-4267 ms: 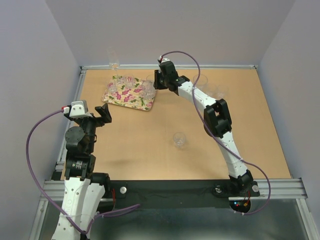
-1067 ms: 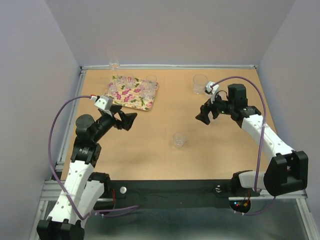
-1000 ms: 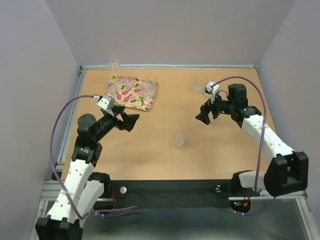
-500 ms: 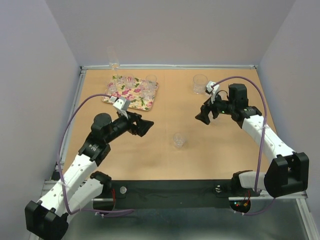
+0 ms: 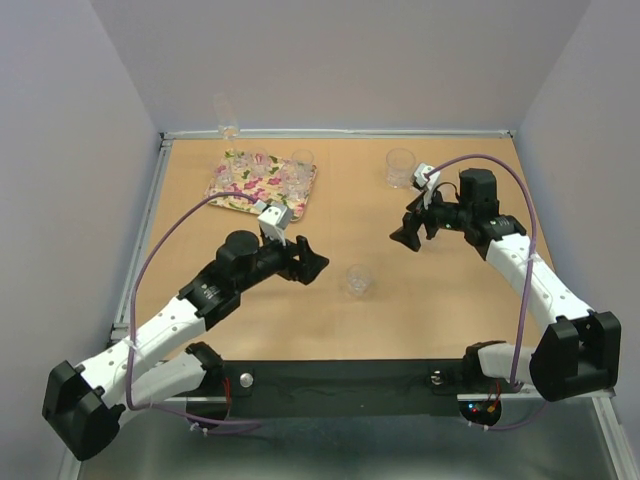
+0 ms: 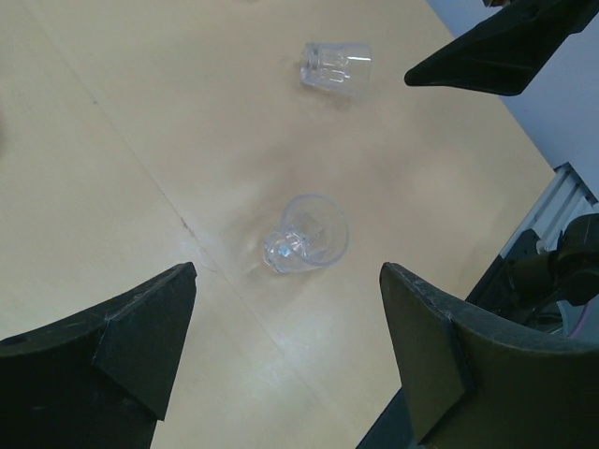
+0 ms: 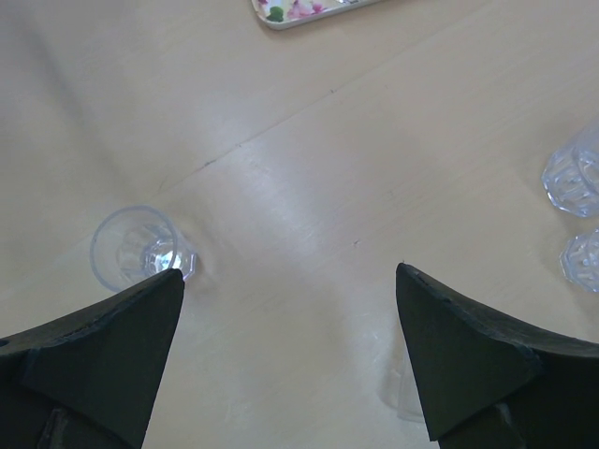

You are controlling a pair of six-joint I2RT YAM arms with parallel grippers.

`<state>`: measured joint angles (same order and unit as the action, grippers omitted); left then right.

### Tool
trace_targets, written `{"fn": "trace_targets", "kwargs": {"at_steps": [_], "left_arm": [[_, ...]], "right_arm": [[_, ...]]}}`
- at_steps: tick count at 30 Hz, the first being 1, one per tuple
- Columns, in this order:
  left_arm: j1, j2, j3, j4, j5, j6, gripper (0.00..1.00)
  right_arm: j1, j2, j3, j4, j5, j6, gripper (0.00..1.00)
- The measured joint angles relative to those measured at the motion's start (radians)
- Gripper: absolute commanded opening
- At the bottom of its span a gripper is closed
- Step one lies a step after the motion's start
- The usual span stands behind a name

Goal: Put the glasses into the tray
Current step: Grab a glass with a robot arm

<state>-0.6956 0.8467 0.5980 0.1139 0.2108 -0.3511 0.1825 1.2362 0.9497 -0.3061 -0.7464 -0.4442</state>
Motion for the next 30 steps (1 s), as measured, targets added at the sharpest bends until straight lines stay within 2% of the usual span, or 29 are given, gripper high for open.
{"fn": "trace_targets", "kwargs": {"at_steps": [11,20,30], "left_arm": [[-0.137,0.077,0.009,-0.006,-0.168,-0.031,0.90],[-0.208,0.169,0.057,-0.007,-0.272,-0.040,0.85],[-0.235,0.381,0.161,-0.008,-0.351,-0.051,0.72]], "right_arm": [[0.000,-0.008,0.000,0.000,-0.014,0.003,0.99],[0.000,-0.010,0.000,0.000,-0.013,0.003,0.99],[0.000,-0.010,0.000,0.000,-0.013,0.003,0.99]]}}
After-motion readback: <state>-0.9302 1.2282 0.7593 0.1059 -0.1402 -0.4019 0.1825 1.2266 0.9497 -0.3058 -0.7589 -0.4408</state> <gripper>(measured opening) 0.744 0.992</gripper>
